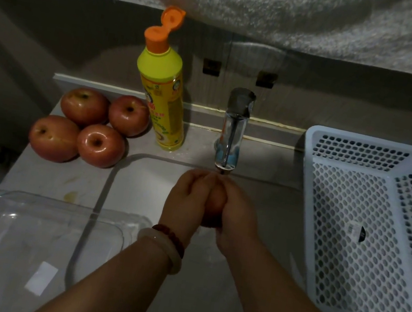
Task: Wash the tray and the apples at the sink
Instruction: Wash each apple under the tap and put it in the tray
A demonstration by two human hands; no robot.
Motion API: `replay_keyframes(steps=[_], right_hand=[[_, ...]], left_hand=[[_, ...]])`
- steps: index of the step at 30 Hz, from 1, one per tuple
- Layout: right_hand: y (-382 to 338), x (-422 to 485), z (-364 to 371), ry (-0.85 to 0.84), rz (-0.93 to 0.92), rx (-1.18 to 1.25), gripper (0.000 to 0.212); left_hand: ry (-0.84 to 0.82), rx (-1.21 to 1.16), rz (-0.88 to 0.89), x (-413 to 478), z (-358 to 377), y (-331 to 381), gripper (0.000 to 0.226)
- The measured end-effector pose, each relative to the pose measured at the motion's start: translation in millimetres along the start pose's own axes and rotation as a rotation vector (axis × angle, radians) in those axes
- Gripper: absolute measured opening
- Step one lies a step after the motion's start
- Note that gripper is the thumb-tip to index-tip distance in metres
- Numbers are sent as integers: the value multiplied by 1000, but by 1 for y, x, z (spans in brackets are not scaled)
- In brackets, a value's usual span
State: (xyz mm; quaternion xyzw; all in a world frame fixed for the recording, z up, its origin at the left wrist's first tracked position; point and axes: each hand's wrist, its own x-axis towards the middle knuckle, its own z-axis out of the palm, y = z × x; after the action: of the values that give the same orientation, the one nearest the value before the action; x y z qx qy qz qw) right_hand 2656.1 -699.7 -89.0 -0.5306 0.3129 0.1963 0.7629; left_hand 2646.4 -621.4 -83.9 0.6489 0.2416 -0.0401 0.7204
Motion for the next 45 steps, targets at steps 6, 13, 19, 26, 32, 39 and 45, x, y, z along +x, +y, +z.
replay_keyframes(steps=[6,13,19,26,32,39,45], right_hand=[[13,3,-2,-1,-338,-159,20],[16,0,-2,113,-383,-161,18],[6,0,0,-44,-202,-127,14],[18,1,-6,113,-608,-350,30],[-1,6,-6,-27,44,95,26],[7,1,-2,57,-255,6,22],[7,2,0,19,-93,76,26]], left_hand=[[26,94,-39,9,2,-1,20],[-8,84,-64,1,1,4,11],[15,134,73,2,0,1,18],[-150,-1,-117,1,-1,4,20],[-234,184,59,-5,-6,-4,42],[-214,-21,-49,0,-11,-3,28],[-210,229,114,-2,-11,-2,13]])
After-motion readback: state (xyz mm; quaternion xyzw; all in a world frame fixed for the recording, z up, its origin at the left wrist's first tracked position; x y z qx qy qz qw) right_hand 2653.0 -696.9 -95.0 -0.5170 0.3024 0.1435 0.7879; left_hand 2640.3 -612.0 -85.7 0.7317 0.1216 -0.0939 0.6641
